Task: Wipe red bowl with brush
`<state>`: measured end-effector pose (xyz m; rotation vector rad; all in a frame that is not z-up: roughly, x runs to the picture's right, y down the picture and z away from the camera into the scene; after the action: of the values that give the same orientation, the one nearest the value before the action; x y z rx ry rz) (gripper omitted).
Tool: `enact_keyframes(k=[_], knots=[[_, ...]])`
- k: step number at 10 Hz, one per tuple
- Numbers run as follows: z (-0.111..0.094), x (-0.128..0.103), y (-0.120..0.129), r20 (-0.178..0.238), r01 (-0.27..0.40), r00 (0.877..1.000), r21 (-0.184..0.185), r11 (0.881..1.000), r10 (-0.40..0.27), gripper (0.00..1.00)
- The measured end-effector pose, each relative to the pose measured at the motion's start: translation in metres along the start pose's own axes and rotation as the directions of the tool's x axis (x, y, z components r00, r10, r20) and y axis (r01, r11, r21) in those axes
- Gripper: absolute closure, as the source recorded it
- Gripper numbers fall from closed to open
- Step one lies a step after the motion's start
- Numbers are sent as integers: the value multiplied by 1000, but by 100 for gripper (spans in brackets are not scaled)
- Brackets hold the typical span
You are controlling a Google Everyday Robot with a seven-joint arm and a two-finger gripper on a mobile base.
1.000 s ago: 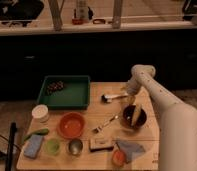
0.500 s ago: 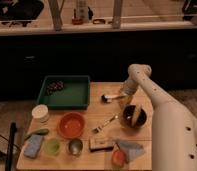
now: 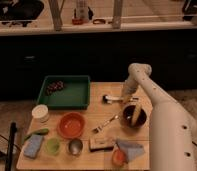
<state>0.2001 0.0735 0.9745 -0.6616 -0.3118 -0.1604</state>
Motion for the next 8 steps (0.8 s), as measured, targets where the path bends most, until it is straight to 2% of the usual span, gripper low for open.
enact_keyframes(k=[2, 5, 8], knots=[[-1, -2, 0, -1, 12, 1000, -1, 1000, -12, 100], [-14, -24, -9, 6, 85, 996, 6, 996, -85, 100], [-27, -29, -9, 11, 132, 991, 5, 991, -132, 100]])
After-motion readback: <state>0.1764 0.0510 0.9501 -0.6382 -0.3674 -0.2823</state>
